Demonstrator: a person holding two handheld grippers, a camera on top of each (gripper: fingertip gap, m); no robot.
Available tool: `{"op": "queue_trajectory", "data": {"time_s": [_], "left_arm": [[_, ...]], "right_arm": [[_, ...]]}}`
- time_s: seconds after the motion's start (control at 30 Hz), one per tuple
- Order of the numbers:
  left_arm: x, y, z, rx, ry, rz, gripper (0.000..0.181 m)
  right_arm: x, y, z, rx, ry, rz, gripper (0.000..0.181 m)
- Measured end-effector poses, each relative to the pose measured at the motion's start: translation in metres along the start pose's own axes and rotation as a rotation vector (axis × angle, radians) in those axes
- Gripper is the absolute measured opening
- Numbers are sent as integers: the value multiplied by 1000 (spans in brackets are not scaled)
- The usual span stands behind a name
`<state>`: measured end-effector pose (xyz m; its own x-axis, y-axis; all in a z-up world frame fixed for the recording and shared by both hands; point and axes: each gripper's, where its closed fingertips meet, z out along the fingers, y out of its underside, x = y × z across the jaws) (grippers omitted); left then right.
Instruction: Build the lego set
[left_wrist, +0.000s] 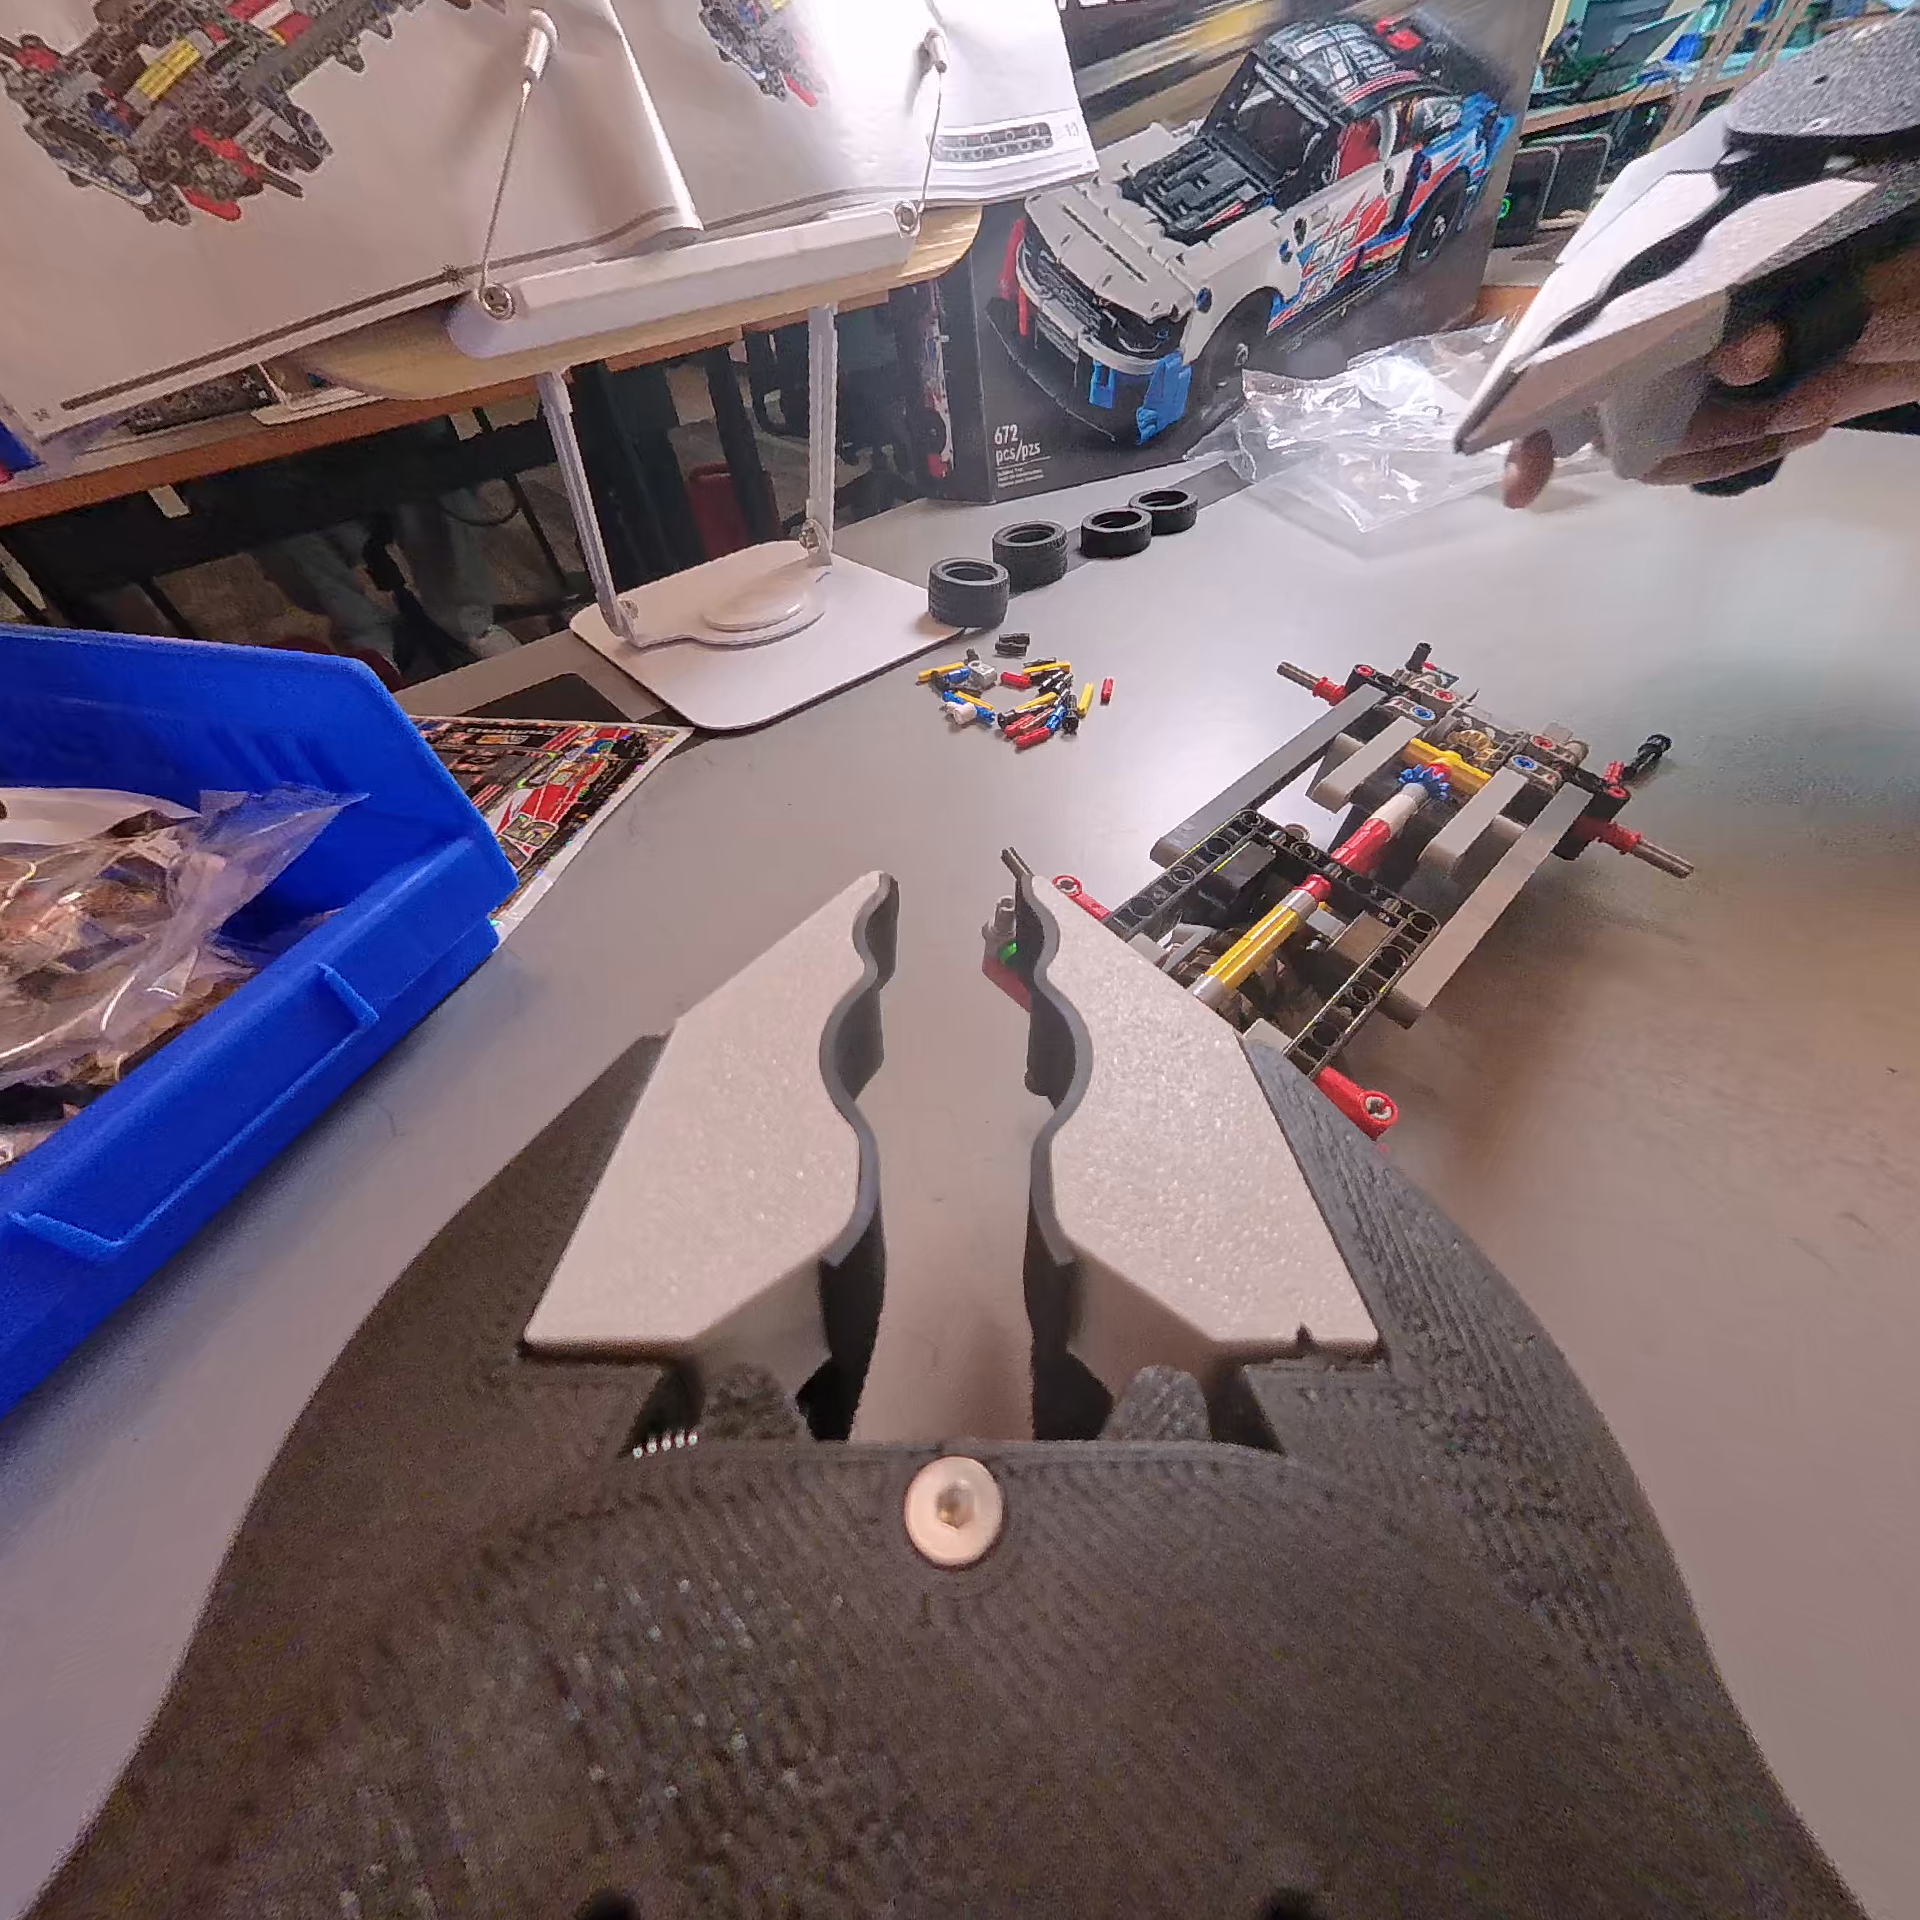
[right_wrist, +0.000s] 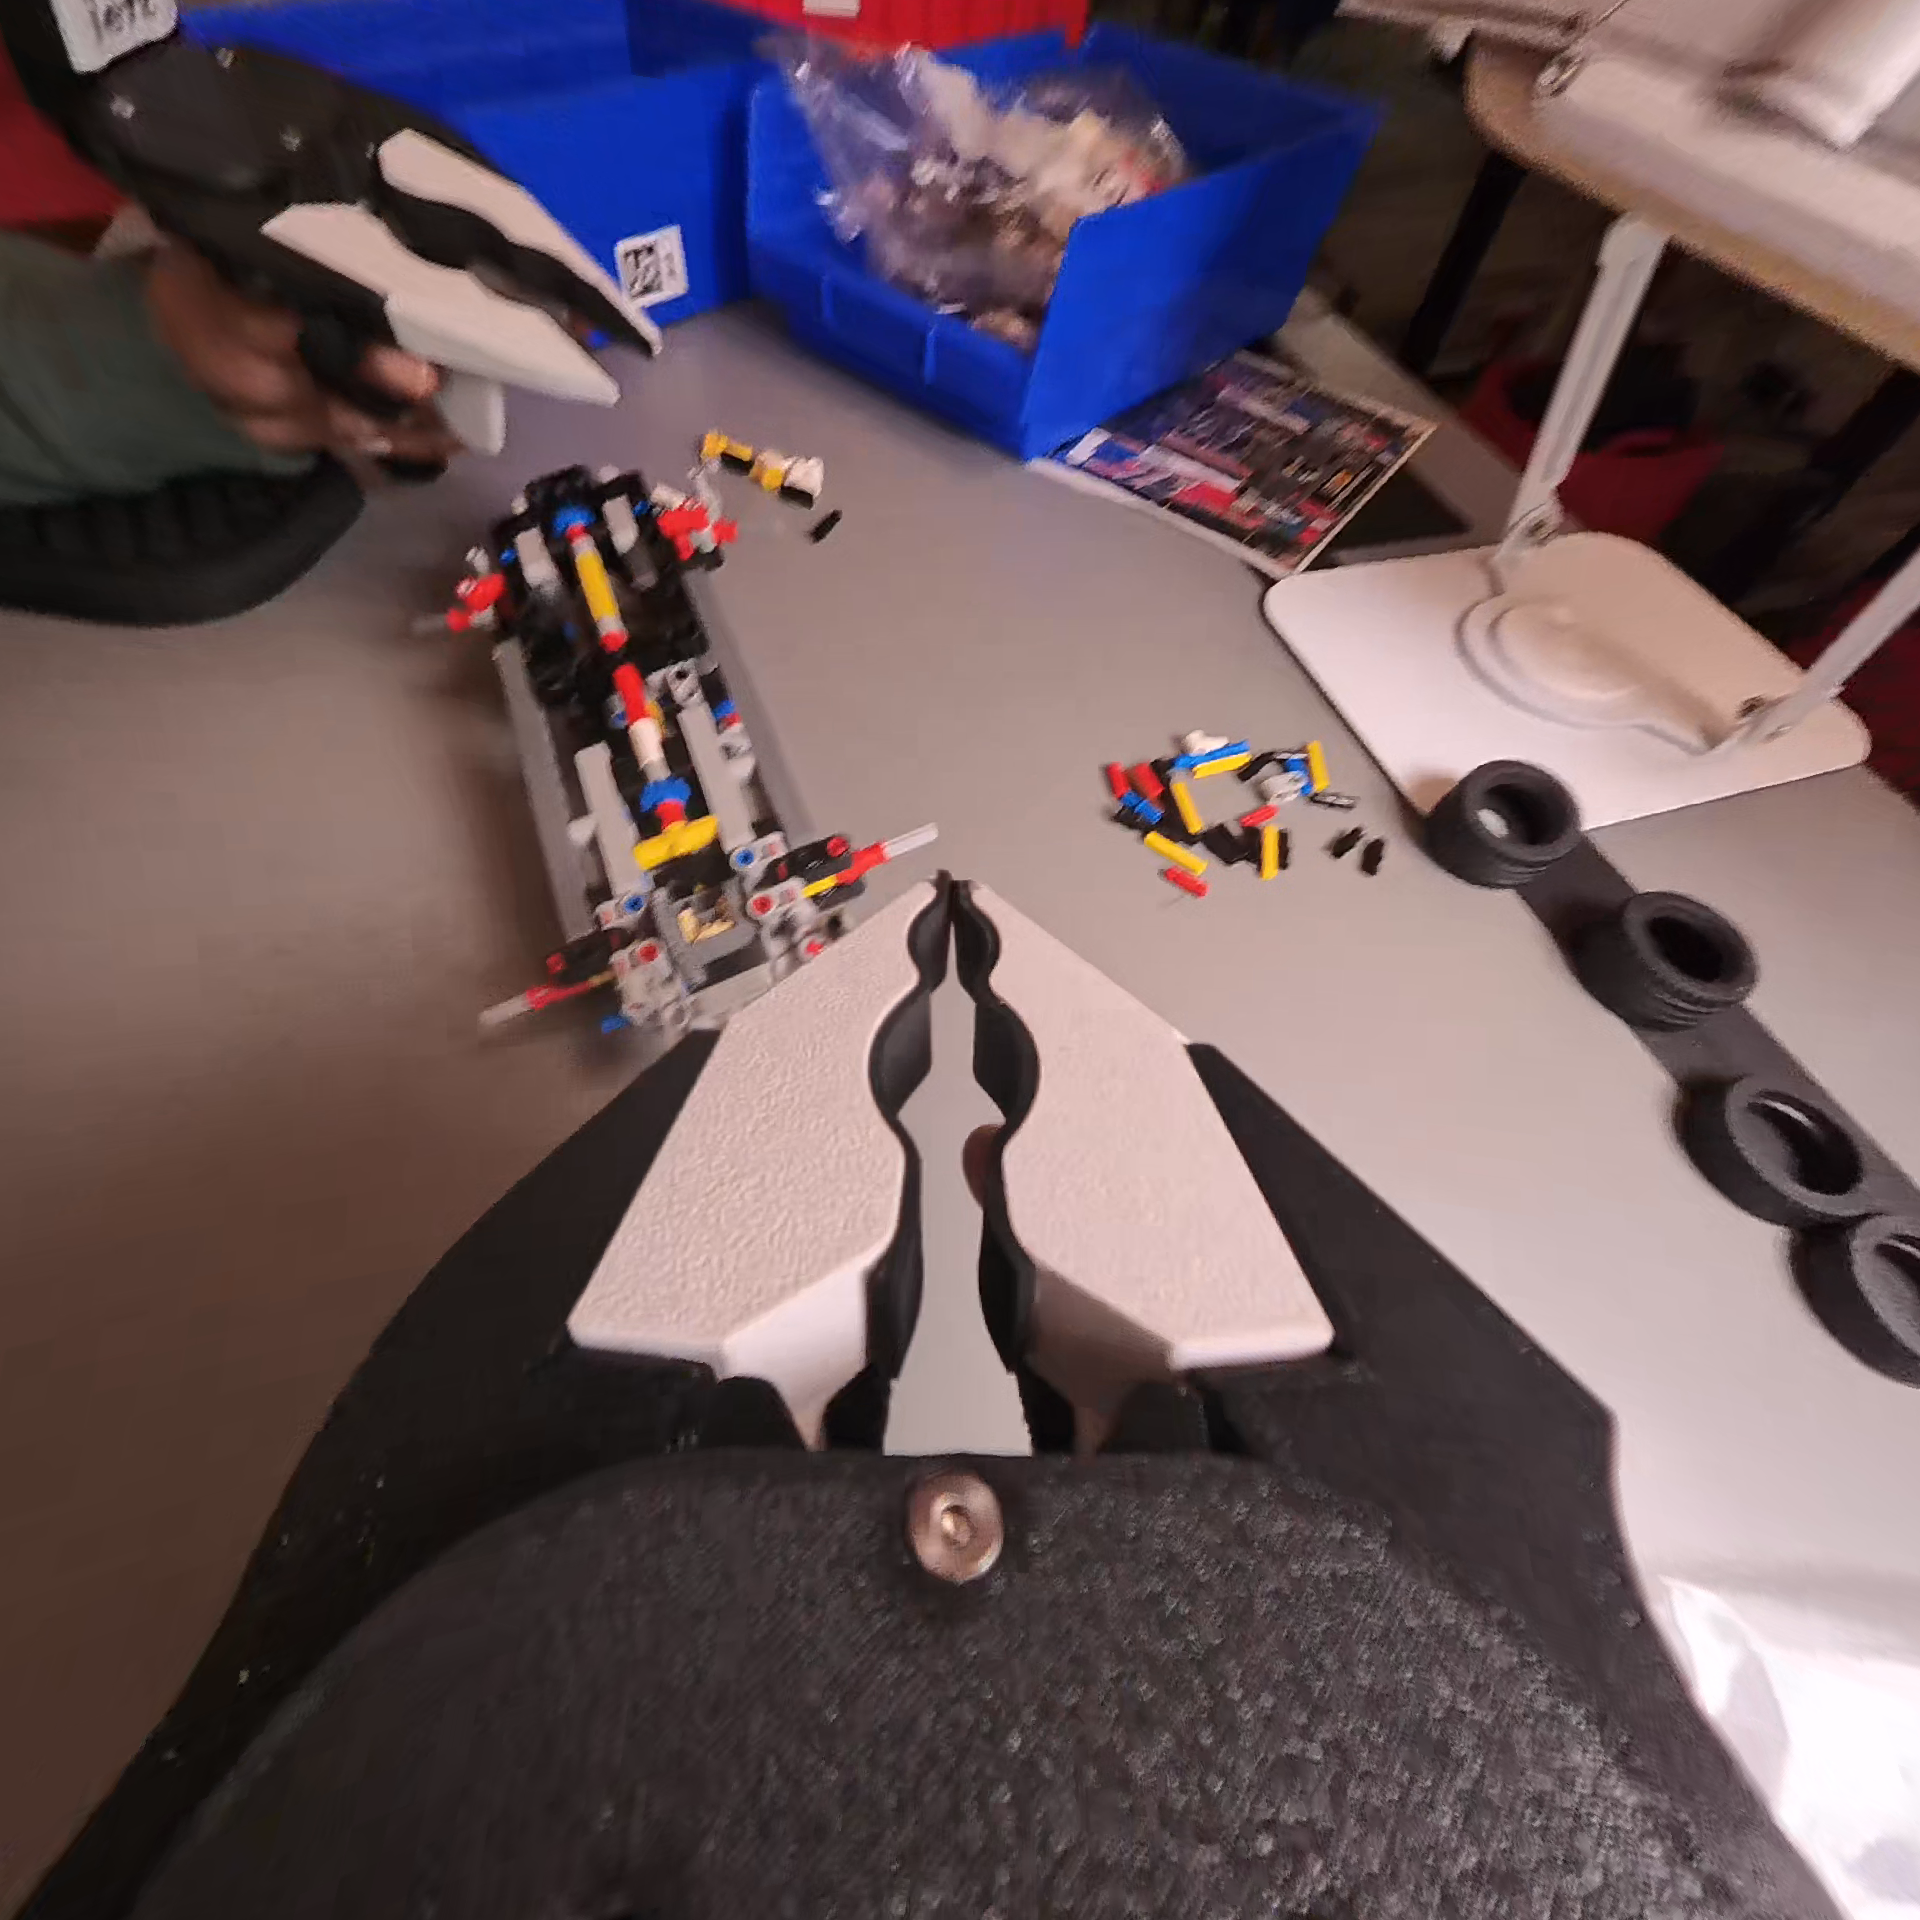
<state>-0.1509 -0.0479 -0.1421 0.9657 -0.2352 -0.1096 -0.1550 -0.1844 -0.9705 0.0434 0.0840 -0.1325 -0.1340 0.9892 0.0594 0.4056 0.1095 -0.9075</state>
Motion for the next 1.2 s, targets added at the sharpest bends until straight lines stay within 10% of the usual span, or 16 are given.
{"op": "queue_trajectory", "data": {"time_s": [0.03, 0.33, 0.77, 1.2], "left_arm": [[0, 0, 0, 0, -1, -2, 21], [-16, -11, -9, 42, -68, -15, 21], [-100, -37, -58, 184, -316, -180, 22], [-60, 68, 31, -499, 41, 48, 28]], "right_arm": [[8, -3, 4, 30, 31, 10, 0], [66, -9, 46, 217, 285, 49, 12], [44, -39, 56, 336, 269, -57, 21], [18, -88, 2, 529, 290, -139, 28]]}}
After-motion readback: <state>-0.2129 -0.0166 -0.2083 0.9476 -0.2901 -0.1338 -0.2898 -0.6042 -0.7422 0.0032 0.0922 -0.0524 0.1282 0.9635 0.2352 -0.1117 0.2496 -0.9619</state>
